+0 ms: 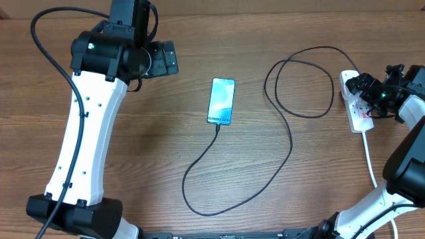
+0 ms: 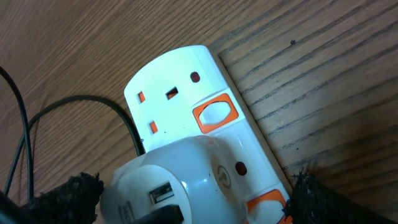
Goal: Plug charger to phone and switch on socket
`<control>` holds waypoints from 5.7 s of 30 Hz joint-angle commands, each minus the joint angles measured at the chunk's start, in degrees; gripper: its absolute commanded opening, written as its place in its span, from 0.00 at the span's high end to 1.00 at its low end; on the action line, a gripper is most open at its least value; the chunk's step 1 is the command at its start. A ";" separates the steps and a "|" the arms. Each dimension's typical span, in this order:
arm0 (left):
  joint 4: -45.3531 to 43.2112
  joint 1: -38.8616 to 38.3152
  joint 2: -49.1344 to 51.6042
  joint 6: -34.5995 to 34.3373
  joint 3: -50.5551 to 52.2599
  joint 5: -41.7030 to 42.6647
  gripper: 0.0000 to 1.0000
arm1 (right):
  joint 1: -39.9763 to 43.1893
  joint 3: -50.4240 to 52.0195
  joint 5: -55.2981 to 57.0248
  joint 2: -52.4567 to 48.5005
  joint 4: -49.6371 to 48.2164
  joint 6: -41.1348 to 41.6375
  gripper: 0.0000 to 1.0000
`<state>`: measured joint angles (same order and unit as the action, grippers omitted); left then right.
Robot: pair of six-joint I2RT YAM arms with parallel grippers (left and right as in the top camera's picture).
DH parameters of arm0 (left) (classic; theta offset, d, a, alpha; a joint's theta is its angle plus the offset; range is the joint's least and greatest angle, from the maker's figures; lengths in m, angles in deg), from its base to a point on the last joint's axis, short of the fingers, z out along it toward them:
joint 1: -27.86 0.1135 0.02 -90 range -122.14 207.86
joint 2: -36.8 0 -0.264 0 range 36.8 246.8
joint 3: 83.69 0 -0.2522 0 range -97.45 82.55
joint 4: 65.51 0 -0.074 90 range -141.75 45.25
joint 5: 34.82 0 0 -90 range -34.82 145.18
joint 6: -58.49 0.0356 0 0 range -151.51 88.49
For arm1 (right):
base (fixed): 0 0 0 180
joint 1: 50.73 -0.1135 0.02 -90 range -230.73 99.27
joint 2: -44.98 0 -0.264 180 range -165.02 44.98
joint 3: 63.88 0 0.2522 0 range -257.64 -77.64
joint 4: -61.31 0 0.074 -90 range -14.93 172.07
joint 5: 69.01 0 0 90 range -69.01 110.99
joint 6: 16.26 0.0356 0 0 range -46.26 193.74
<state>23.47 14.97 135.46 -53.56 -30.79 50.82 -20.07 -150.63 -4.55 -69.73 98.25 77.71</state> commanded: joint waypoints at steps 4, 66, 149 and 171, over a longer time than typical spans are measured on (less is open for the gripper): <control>-0.07 0.33 0.44 1.07 -0.17 -0.52 0.01 | -0.70 0.07 -3.23 -0.79 1.33 -0.02 0.02; -0.07 0.33 0.44 1.07 -0.17 -0.52 0.00 | -4.09 -3.32 -2.62 -0.55 9.25 -1.03 0.04; -0.07 0.33 0.44 1.07 -0.17 -0.52 0.00 | -3.65 -4.20 5.77 1.31 9.55 -2.29 0.05; -0.09 0.33 0.44 1.07 -0.17 -0.52 0.00 | -3.65 -4.20 3.80 -0.17 10.75 -2.45 0.05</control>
<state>23.47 14.97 135.46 -53.56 -30.79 50.82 -23.40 -155.28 1.04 -68.75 109.14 75.46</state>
